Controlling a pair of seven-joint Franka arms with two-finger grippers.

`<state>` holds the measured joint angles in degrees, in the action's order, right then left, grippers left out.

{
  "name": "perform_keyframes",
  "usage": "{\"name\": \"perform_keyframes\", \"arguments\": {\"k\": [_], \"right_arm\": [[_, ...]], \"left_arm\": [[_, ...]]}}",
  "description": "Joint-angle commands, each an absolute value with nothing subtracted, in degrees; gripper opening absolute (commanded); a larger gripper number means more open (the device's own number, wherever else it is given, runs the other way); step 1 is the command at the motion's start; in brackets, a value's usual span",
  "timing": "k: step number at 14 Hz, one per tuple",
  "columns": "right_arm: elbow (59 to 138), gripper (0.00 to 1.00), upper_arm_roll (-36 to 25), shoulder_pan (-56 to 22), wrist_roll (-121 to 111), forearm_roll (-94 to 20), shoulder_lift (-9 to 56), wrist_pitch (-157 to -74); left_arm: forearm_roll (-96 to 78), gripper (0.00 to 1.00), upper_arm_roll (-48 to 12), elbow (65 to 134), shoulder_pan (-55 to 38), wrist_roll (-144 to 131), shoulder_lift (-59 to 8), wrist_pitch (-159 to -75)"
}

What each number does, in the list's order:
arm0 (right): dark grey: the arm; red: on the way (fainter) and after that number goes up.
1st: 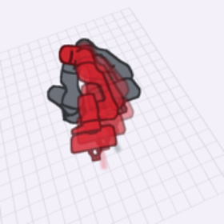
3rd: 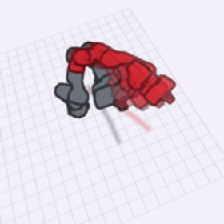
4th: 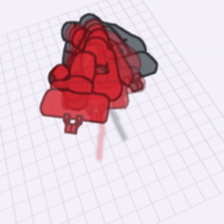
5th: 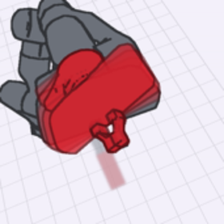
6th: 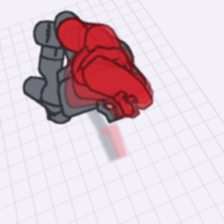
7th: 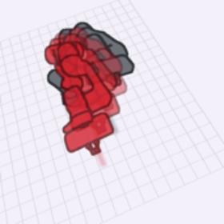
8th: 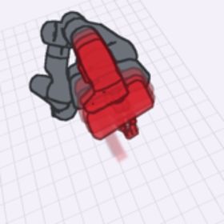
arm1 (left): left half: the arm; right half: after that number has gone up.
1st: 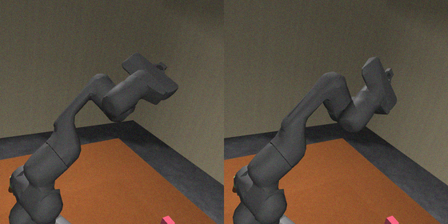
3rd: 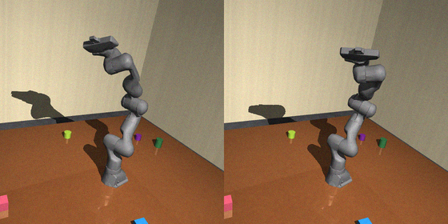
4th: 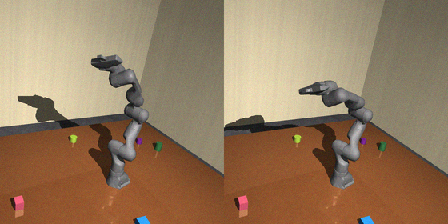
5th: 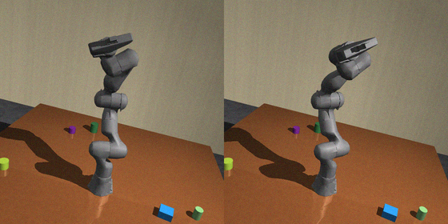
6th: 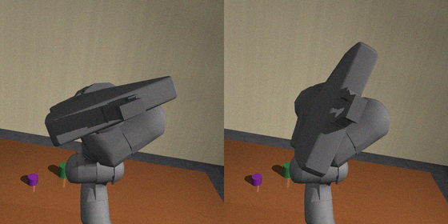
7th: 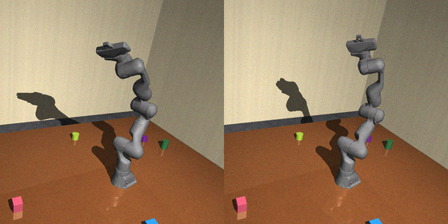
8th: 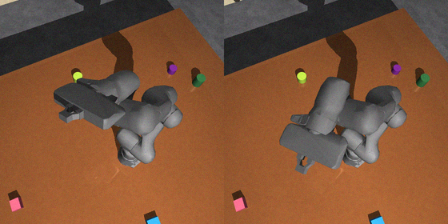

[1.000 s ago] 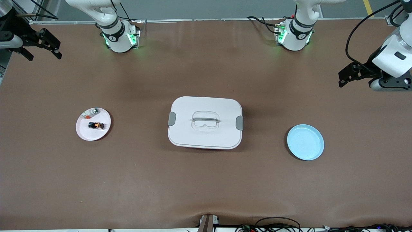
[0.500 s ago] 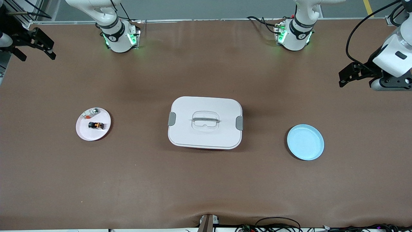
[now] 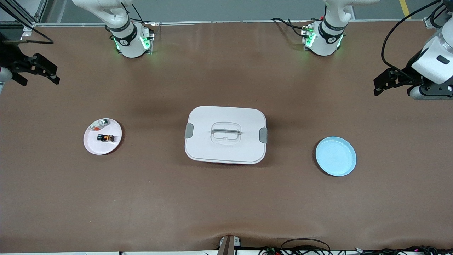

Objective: Transfer orange switch to right arm and place

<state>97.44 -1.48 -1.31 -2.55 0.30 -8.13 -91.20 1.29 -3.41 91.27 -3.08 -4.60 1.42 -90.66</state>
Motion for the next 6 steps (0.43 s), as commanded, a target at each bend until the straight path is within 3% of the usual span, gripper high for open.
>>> {"name": "perform_keyframes", "arguments": {"k": [1, 6], "right_arm": [[95.2, 1.00, -1.4, -0.9, -1.8, -0.5, -6.2, -89.7], [93.4, 1.00, -1.5, -0.7, -2.1, -0.4, -5.5, -89.4]], "left_arm": [[0.4, 1.00, -3.1, 90.7, -3.1, -4.4, 1.8, -90.2], [0.4, 1.00, -3.1, 90.7, -3.2, -4.4, 1.8, -90.3]]}}
